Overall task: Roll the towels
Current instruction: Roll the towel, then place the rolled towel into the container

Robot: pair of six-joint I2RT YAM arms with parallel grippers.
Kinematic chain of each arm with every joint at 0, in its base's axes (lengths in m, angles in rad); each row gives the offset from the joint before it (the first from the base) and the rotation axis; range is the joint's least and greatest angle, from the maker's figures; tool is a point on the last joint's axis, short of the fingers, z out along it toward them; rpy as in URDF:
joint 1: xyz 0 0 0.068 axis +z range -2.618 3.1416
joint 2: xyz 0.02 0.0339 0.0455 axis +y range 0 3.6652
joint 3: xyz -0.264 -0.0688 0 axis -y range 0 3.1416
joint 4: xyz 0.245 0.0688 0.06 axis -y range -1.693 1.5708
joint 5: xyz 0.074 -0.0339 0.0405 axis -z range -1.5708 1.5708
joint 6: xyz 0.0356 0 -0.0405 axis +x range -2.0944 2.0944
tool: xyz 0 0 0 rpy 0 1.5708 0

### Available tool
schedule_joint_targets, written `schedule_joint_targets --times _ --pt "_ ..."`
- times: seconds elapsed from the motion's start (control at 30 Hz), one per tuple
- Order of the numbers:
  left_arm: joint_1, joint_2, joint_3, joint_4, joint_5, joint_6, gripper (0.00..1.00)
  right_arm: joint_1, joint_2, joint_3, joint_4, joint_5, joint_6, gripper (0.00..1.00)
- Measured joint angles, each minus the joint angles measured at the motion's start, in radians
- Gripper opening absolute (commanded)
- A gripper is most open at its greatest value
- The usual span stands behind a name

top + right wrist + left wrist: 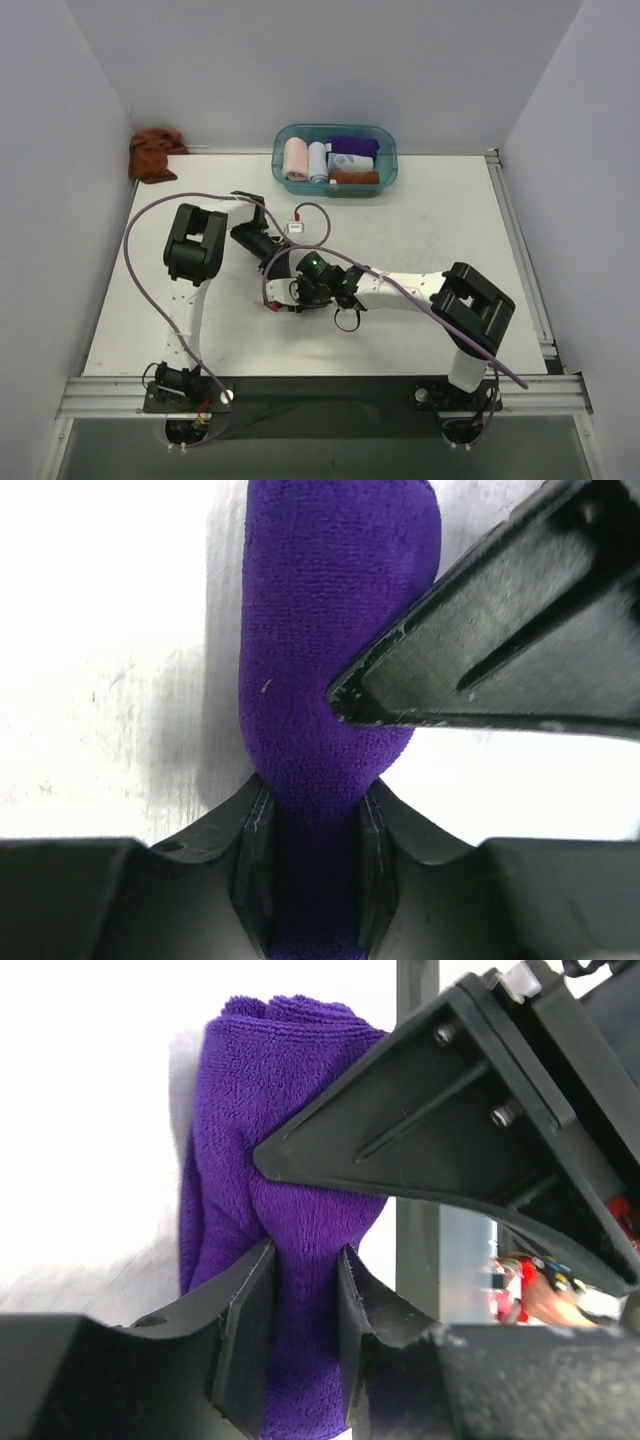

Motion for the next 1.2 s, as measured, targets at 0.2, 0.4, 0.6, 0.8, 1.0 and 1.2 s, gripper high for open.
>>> schedule_joint_targets --times 0.2,0.4,0.6,0.8,1.0,1.2 --pt "0.084 -0.054 0.000 0.051 -0.002 -0.003 0.49 -0.060 0.043 0.091 -0.076 -0.111 0.129 0.00" --pt "0.239 -0.216 -0.087 0.137 -0.066 0.010 0.59 -0.111 0.046 0.115 -0.167 -0.189 0.217 0.00" --pt "0.219 -0.314 -0.185 0.150 -0.079 0.035 0.70 -0.115 0.051 0.135 -0.212 -0.200 0.232 0.00" --pt "0.188 -0.319 -0.262 0.229 -0.080 -0.013 0.69 -0.114 0.053 0.138 -0.219 -0.198 0.216 0.00" --pt "0.151 -0.322 -0.285 0.344 -0.082 -0.107 0.67 -0.113 0.056 0.141 -0.222 -0.195 0.209 0.04" --pt "0.125 -0.322 -0.343 0.424 -0.084 -0.206 0.66 -0.122 0.061 0.151 -0.232 -0.195 0.231 0.00"
